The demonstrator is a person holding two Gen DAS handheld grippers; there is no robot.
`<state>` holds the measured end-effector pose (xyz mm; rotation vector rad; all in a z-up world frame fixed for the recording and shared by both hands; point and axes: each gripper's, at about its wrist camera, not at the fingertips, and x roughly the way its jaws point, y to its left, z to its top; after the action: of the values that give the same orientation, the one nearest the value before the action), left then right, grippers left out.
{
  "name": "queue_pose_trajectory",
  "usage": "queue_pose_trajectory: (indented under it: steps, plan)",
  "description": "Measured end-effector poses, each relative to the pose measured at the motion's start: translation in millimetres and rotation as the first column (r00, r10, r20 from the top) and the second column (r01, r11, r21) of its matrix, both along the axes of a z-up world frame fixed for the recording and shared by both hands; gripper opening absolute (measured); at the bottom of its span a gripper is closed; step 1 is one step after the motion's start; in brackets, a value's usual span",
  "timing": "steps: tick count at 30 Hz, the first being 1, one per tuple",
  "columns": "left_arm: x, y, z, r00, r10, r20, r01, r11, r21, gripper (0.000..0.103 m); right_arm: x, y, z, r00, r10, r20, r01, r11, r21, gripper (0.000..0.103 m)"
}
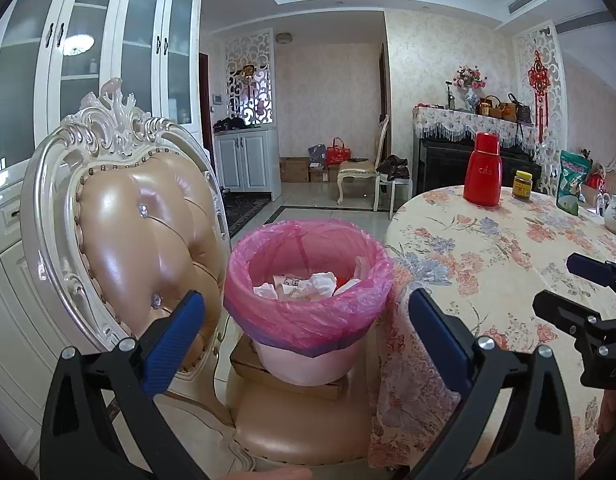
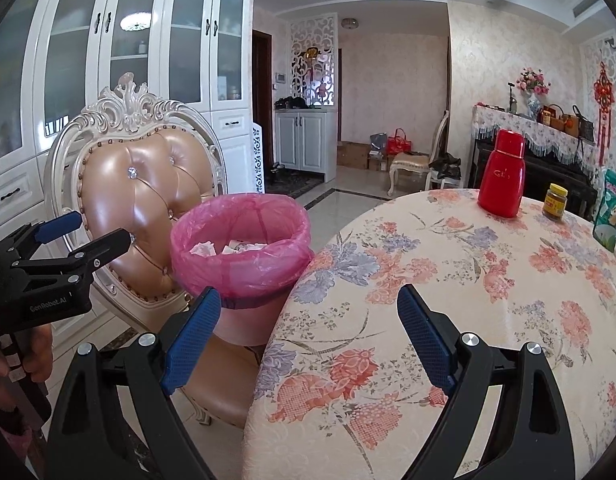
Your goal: Collect trash
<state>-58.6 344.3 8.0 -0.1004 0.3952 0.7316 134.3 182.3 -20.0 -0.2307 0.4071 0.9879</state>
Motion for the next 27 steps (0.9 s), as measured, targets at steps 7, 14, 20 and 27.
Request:
queue_pose_trajectory:
  steps: [7,14,20,27]
  plan:
    - [-0.4,-1.0,-0.1,1.000,0.000,-0.001,0.000,1.000,0.003,0.099,1.8,-0.7,-1.6,1.000,-0.012,0.003,0.012,1.000,0.003,0.084]
    - [0.7,-1.2,-0.2,1.000,-0.001,-0.003,0.001,1.000,-0.001,0.099,4.0,-1.8,-1.5,1.000,-0.024,0.010,0.024,1.000,0.008,0.084]
    - [1.0,-1.3,-0.3,1.000,-0.005,-0.003,0.005,1.000,0.000,0.099,3.9,-1.6,-1.3,1.000,-0.024,0.011,0.024,1.000,0.009,0.084]
    - [0.6,-0.3,-0.8,1.000,-0.005,-0.006,0.005,1.000,-0.005,0.099,5.0,3.2,0.6,1.000,-0.017,0.009,0.017,1.000,0.008,0.084]
